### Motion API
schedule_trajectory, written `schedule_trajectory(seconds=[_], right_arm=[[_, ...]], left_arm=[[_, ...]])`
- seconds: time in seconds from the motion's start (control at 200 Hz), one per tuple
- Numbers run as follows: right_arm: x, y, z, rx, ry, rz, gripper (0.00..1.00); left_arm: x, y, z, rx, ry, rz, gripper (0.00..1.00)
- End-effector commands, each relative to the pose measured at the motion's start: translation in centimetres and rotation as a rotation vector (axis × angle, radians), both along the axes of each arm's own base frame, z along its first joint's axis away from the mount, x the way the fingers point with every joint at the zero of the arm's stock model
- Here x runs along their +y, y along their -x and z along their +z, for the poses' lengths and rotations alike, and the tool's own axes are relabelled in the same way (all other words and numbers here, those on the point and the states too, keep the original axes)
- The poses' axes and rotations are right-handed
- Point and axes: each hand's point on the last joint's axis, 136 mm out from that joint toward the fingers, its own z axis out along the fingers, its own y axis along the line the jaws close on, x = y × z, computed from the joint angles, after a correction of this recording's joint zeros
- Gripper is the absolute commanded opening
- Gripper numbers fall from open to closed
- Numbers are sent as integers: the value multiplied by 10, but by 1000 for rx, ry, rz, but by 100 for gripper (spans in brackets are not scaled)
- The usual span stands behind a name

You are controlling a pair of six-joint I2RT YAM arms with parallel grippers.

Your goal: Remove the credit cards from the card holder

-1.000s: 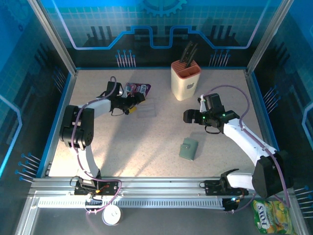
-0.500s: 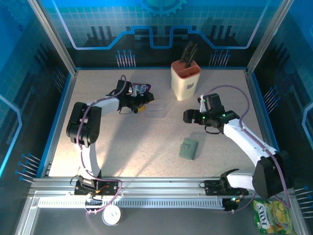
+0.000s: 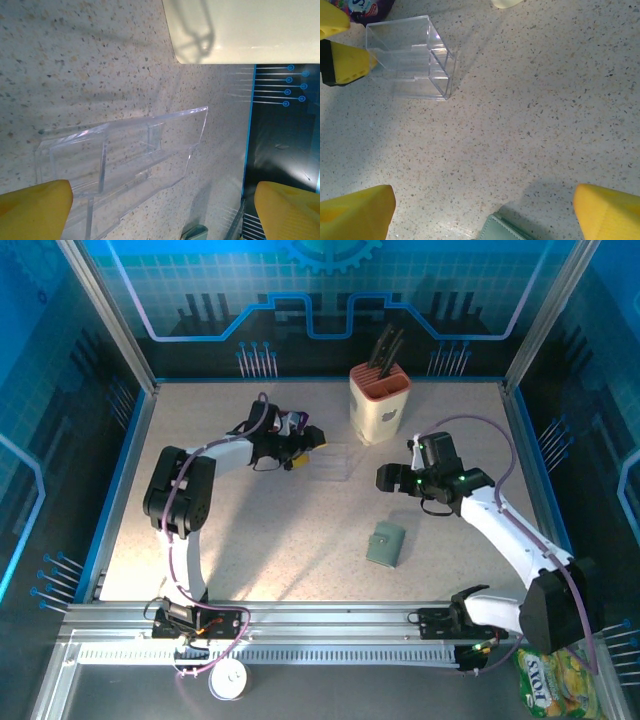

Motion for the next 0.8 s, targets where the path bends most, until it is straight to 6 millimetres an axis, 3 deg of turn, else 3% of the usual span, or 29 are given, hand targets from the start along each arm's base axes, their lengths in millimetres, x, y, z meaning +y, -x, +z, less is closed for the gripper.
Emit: schedule_trajectory(seconds=[0.0, 0.39, 0.42, 0.63, 0.795], right_arm=[[2, 14, -5, 45, -8, -10, 93], [6, 31, -13, 126, -12, -25, 93], [3, 39, -25, 164, -4, -31, 93], [10, 63, -49, 298, 22, -5, 93], [21, 94, -73, 407, 75, 65, 93]], left_arm=[[-11, 0, 4, 6, 42, -25, 95], [-16, 8, 0, 33, 81, -15, 94], [-16, 9, 0, 36, 83, -16, 94], [-14, 11, 6, 22, 72, -22, 94], [-11, 18, 15, 16, 59, -34, 94]])
